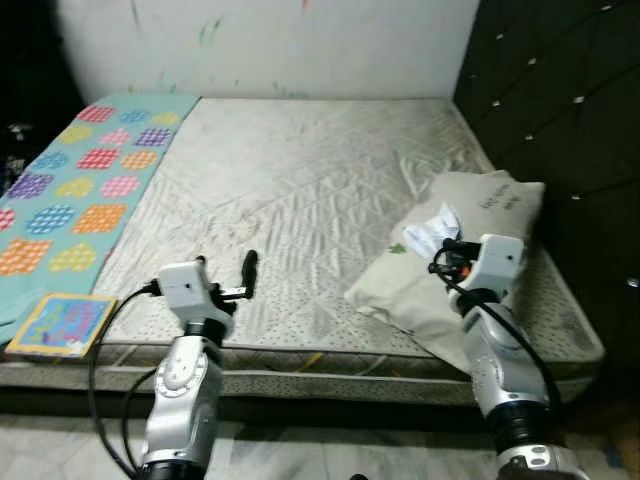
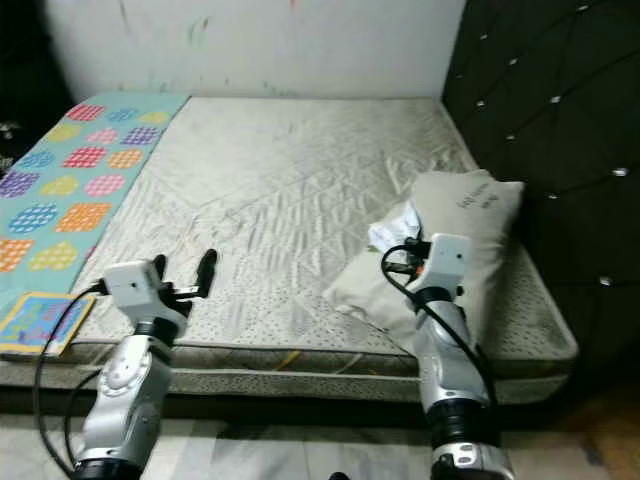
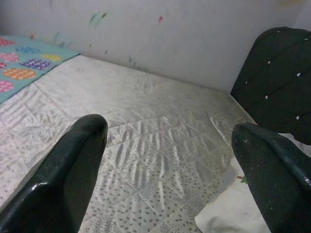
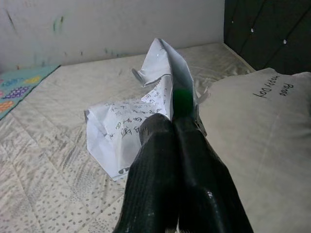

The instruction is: Clean up the room

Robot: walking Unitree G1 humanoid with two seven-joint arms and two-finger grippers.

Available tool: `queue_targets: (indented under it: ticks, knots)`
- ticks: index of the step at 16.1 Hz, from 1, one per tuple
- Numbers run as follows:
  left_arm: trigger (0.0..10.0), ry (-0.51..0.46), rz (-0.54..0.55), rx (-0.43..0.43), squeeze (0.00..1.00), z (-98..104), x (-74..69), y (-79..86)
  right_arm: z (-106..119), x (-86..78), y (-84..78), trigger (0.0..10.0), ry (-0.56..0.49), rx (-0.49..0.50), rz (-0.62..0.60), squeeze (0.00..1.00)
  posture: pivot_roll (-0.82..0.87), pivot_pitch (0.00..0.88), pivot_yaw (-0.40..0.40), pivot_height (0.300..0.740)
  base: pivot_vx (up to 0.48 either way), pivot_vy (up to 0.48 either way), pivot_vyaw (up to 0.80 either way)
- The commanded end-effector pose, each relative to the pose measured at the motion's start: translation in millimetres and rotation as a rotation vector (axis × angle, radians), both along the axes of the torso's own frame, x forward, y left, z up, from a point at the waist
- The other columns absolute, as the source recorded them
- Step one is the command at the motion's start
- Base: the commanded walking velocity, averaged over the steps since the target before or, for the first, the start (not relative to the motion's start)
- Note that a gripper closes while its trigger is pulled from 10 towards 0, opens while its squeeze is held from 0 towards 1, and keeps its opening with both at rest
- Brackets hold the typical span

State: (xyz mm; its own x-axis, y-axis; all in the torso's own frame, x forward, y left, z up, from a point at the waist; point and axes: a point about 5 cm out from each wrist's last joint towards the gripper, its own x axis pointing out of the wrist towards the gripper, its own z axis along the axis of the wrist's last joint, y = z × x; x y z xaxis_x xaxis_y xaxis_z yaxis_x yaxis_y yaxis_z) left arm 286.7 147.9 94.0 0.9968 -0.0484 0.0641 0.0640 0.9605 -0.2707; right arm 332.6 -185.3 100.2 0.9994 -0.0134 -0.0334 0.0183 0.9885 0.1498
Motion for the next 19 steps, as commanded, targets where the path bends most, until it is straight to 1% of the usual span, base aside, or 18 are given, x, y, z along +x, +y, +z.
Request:
queue_targets:
  ticks: [1,9,13,19]
  knots:
    - [10.0,0.004,0.004,0.000,0.00,-0.2,0.4,0.2,5.2,3.0,2.2,10.0,-0.017,-0.002,0.014,0.00,0.04,0.000,0.036,0.740,0.000,0.000,0.00]
    - [10.0,0.003,0.005,0.000,0.00,-0.1,0.7,-0.7,4.7,2.5,3.7,10.0,-0.019,-0.002,0.020,0.00,0.04,0.000,0.036,0.740,0.000,0.000,0.00]
    - [10.0,0.007,0.013,0.010,0.00,-1.7,-1.0,0.6,1.0,-1.7,2.9,10.0,-0.010,-0.009,0.026,0.00,0.04,0.000,0.033,0.740,0.000,0.000,0.00]
    - [10.0,0.016,0.018,0.017,0.00,-5.0,-3.4,2.4,-5.7,-7.4,7.9,10.0,0.008,-0.018,0.053,0.00,0.04,0.000,0.031,0.740,0.000,0.000,0.00]
